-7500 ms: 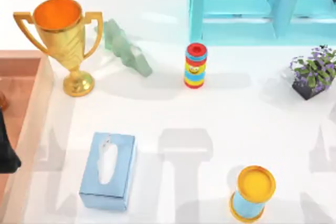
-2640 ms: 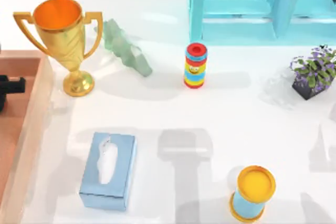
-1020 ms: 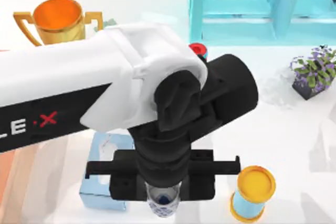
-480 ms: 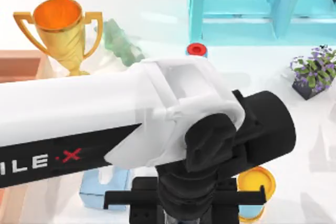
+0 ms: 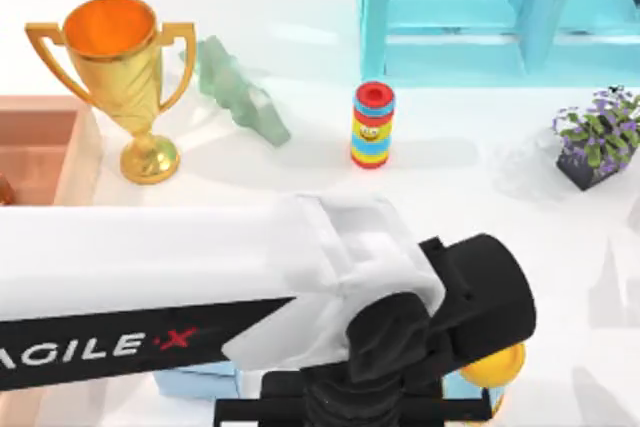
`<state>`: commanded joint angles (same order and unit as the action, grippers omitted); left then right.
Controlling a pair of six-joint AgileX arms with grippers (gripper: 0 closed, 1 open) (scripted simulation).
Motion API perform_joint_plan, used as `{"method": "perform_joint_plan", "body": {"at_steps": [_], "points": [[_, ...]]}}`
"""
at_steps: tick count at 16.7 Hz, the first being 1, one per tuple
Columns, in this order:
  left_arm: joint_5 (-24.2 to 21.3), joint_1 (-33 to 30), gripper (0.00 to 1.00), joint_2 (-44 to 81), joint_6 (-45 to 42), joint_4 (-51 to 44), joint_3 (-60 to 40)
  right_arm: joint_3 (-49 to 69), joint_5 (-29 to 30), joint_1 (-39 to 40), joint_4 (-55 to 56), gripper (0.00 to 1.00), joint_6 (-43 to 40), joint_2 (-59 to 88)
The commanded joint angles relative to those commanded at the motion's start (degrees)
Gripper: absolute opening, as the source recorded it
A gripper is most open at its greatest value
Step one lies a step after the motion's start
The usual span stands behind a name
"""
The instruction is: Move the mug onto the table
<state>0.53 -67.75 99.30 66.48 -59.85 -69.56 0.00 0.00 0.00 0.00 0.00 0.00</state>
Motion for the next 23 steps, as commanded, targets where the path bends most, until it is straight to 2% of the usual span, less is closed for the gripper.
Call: {"method": "perform_joint_plan", "body": {"at_steps": [5,18,23], "points": [[0.00,-0.09,0.00,0.67,0.06,1.39,1.37,0.00,0.00,0.00,0.00,1.00,0.00,0.00],[0.00,-0.09,0.98,0.67,0.06,1.39,1.37,0.00,0.00,0.00,0.00,1.00,0.00,0.00],[0.00,-0.09,1.00,0.67,0.06,1.39,1.37,0.00,0.00,0.00,0.00,1.00,0.00,0.00]]}}
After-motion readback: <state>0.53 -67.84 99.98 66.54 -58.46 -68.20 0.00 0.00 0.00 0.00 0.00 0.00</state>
